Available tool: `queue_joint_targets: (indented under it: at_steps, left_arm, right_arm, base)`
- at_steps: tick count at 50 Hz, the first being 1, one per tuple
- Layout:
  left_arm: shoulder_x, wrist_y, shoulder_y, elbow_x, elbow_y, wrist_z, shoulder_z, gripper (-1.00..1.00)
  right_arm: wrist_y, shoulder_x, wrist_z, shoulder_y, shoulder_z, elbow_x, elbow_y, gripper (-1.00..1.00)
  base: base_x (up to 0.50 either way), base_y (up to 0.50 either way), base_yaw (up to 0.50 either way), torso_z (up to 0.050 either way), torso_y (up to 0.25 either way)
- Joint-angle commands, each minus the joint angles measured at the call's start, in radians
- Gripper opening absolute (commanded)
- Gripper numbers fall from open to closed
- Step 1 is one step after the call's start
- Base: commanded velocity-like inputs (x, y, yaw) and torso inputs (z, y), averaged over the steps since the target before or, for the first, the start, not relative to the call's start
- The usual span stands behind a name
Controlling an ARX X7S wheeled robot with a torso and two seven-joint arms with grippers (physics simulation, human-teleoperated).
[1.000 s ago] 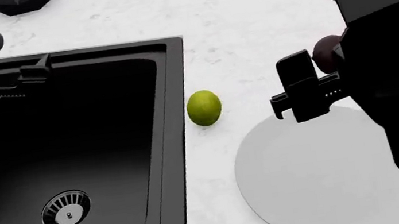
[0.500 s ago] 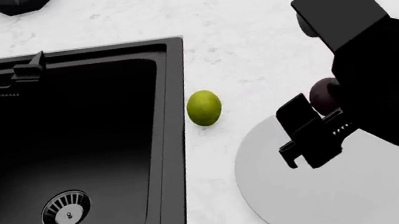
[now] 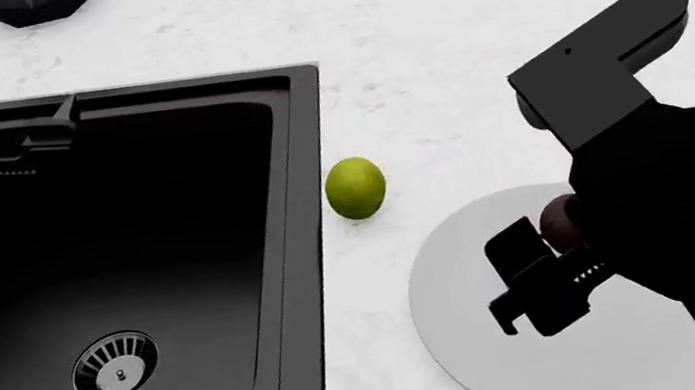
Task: Pick the beet from the sink and place it on the plate located on the counter
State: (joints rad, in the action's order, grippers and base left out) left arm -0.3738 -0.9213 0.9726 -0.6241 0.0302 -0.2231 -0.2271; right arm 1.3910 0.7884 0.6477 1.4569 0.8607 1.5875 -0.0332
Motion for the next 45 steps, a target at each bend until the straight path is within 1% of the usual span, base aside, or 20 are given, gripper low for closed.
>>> queue_joint_targets:
  at_steps: [1, 7, 45]
  left_arm:
    - [-0.006, -0.007, -0.003, -0.005, 0.008, -0.006, 0.001, 1.0]
    - [-0.01, -0.013, -0.004, -0.008, 0.011, -0.01, 0.001, 1.0]
    - [-0.024, -0.003, -0.009, -0.009, 0.005, -0.01, -0.007, 1.0]
  right_arm:
    - [-0.07, -0.015, -0.087, -0.046, 0.042, -0.116, 0.029, -1.0]
    - [-0.11, -0.036, -0.132, -0.067, 0.066, -0.171, 0.055, -1.0]
    - [-0.22, -0.06, -0.22, -0.154, 0.122, -0.268, 0.122, -1.0]
  base:
    - [0.0, 0.0, 0.0, 0.0, 0.0]
    - [0.0, 0.0, 0.0, 0.0, 0.0]
    - [0.0, 0.0, 0.0, 0.0, 0.0]
